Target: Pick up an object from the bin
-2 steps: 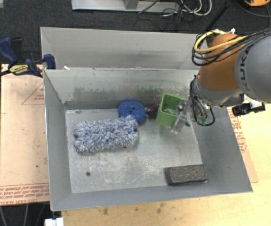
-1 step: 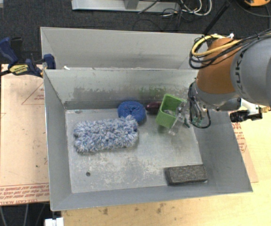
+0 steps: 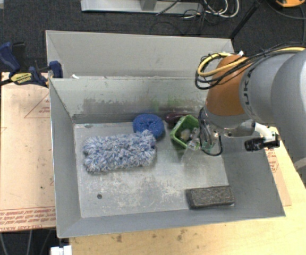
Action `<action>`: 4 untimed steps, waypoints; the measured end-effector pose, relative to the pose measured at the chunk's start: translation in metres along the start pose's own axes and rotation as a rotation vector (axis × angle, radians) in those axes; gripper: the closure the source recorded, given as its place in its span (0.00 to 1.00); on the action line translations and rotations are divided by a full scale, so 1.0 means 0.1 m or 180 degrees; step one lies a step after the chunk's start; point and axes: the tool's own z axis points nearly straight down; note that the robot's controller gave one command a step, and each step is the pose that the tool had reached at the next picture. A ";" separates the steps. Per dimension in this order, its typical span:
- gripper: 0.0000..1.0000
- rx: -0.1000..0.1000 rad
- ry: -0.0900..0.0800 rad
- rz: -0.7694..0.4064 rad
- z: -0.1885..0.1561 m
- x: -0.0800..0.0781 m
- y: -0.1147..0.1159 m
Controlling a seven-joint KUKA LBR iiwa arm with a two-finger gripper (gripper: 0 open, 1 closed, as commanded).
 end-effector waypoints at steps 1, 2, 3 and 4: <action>1.00 0.0010 -0.0005 -0.0007 -0.01 -0.05 0.16; 1.00 0.0007 -0.0009 -0.0011 -0.01 -0.05 0.16; 1.00 -0.0004 -0.0027 -0.0009 -0.04 -0.02 0.14; 1.00 -0.0057 -0.0121 -0.0005 -0.26 -0.03 0.16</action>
Offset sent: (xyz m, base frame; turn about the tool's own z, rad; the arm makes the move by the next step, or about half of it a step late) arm 0.0000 0.0000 0.0000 0.0000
